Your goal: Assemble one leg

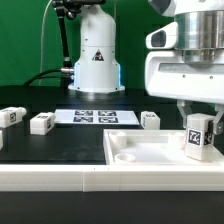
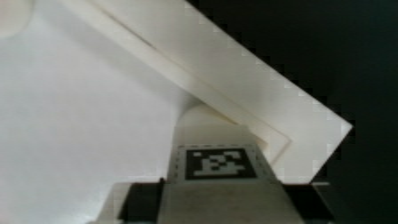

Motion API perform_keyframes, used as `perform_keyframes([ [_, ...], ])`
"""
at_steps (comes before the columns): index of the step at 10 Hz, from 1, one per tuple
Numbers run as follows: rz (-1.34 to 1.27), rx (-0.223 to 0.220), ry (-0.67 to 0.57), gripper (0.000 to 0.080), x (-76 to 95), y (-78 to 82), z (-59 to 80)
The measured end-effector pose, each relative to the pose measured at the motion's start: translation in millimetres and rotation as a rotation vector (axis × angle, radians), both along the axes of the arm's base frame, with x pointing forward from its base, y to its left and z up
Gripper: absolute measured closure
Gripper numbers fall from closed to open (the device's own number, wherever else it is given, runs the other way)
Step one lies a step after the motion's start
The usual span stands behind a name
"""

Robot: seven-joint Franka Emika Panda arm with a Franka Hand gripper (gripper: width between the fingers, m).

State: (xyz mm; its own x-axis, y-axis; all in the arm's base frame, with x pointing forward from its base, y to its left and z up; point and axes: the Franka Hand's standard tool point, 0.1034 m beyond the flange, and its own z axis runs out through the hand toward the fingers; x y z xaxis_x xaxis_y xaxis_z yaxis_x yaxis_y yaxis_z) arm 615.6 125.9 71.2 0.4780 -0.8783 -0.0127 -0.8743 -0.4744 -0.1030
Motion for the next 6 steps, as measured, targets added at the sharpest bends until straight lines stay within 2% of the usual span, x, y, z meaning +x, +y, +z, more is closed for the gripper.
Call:
perform_keyframes([
  [3, -0.142, 0.044, 0.011, 0.0508, 0.3, -0.5, -0.2],
  [4, -0.116, 0.042, 0.009, 0.0508, 0.2, -0.3, -0.4],
  [5, -0.074, 0.038, 0.006, 0.0329, 0.3, -0.8, -0.4],
  [6, -0.011, 0.033, 0.001, 0.0204, 0.8, -2.9, -0.3],
])
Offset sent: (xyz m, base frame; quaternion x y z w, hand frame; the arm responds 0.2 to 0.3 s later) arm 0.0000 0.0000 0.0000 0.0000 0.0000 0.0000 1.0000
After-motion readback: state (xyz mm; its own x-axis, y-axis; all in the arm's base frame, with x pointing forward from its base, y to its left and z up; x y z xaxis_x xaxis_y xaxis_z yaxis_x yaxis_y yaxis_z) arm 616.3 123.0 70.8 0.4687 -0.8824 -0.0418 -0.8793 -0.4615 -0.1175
